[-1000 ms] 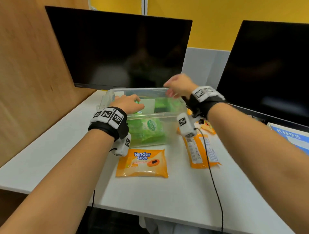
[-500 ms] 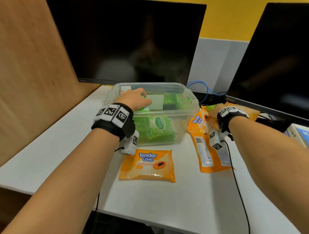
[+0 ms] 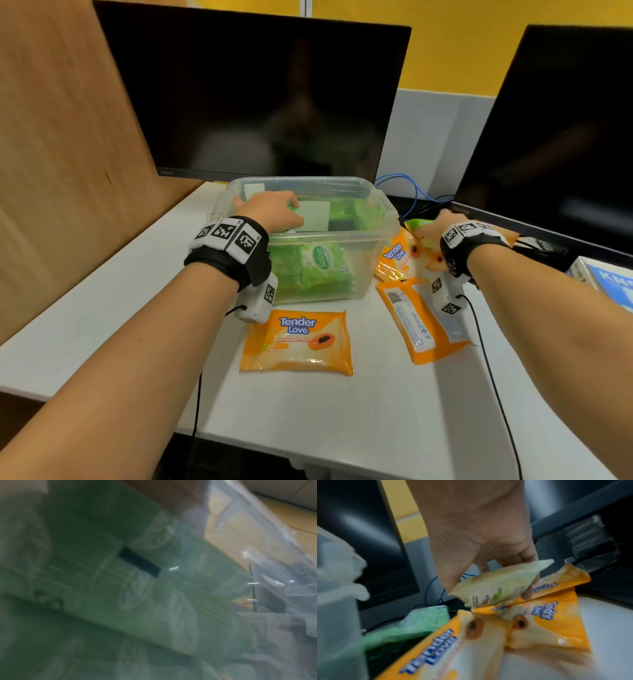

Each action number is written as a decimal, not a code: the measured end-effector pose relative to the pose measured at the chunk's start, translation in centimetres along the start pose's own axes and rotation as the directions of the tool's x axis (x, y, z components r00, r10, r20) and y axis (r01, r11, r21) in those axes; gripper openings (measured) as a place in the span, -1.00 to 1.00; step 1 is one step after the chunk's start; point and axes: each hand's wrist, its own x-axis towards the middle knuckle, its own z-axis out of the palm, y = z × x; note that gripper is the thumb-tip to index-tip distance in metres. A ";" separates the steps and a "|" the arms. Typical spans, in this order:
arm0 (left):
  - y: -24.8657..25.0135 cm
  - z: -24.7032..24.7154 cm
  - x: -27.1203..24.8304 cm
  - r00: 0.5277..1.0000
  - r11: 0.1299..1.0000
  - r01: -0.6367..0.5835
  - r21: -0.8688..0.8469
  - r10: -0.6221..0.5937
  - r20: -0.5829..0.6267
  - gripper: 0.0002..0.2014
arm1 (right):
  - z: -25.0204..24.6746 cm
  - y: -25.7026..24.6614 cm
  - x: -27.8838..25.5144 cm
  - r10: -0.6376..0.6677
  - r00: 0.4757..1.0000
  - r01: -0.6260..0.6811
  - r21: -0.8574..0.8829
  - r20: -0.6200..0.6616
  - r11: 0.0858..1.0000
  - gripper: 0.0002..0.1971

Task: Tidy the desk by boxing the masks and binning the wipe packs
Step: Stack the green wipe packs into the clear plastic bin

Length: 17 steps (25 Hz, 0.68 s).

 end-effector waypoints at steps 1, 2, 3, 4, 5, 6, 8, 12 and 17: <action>0.1 -0.1 -0.1 1.000 1.000 0.003 0.026 -0.003 0.000 -0.61 | -0.6 -0.6 -0.5 -0.020 1.000 0.018 0.089 0.023 0.996 -0.27; 0.2 -0.2 -0.3 1.000 0.999 0.006 0.036 -0.006 0.004 -0.63 | -1.3 -1.3 -1.3 -0.057 0.996 0.042 0.223 0.063 0.974 -0.35; 0.1 -0.2 -0.3 1.000 0.999 0.006 0.038 -0.007 0.011 -0.64 | -1.9 -1.9 -1.8 -0.106 0.986 0.051 0.383 0.125 0.922 -0.40; 0.2 -0.3 -0.4 1.000 0.999 0.001 0.036 -0.002 0.022 -0.64 | -2.7 -2.7 -2.7 -0.148 0.974 0.035 0.531 0.171 0.847 -0.42; 0.1 -0.3 -0.4 0.999 0.999 -0.004 0.039 0.002 0.039 -0.63 | -3.7 -3.6 -3.4 -0.178 0.968 0.023 0.646 0.175 0.763 -0.43; 0.2 -0.3 -0.3 0.998 0.999 -0.003 0.049 0.000 0.056 -0.61 | -4.9 -4.8 -4.8 -0.193 0.972 0.029 0.741 0.137 0.671 -0.47; 0.1 -0.2 -0.2 0.996 0.996 0.018 0.088 -0.026 0.088 -0.54 | -6.8 -7.1 -6.7 -0.249 0.969 0.123 0.850 0.010 0.512 -0.64; 0.2 -0.4 -0.4 0.988 0.986 0.045 0.158 -0.067 0.139 -0.46 | -6.2 -11.1 -10.8 -0.426 0.900 0.166 0.829 0.094 0.535 -0.80; 0.4 -0.3 -0.4 0.986 0.982 0.066 0.177 -0.091 0.139 -0.46 | -1.5 -13.5 -11.7 -0.508 0.847 0.401 0.437 0.159 0.805 -0.66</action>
